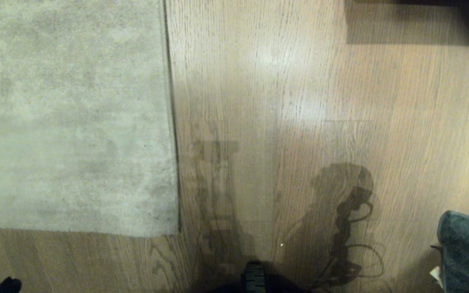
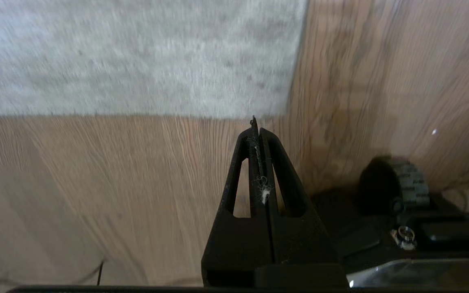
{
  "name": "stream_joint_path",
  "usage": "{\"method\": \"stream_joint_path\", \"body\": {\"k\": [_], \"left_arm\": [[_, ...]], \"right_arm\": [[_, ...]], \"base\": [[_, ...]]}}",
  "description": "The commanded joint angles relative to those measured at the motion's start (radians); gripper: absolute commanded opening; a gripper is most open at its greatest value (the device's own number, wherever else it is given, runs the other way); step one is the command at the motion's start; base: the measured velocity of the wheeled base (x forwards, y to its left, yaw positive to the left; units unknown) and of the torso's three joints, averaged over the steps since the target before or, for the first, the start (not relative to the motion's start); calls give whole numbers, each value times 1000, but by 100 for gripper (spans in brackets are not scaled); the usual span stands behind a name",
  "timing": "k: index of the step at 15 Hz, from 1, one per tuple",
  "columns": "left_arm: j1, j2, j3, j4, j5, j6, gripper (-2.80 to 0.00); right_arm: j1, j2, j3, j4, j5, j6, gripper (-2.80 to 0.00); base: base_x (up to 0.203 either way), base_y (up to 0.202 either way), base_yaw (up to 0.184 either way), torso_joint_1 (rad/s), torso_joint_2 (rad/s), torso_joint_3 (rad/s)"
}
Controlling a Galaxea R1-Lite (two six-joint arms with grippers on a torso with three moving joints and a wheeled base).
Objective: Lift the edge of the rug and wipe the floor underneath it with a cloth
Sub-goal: Lift up the carpet
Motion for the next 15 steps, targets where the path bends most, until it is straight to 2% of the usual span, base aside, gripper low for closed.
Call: {"method": "stream_joint_path", "body": {"k": [1, 9, 13, 15], "left_arm": [[-1, 101, -6, -1, -2, 1, -280], [-5, 296, -36, -2, -45, 1, -280], [-56, 456, -91, -23, -49, 2, -280], [-93, 517, -94, -82, -46, 4, -280]], "right_arm": [[0, 0, 0, -1, 0, -1, -280], [0, 1, 0, -1, 0, -1, -280], [0, 0, 0, -1, 0, -1, -280], [0, 0, 0, -1, 0, -1, -280]], "base": [[0, 0, 0, 0, 0, 0], [0, 0, 0, 0, 0, 0], [0, 0, 0, 0, 0, 0], [0, 0, 0, 0, 0, 0]]}}
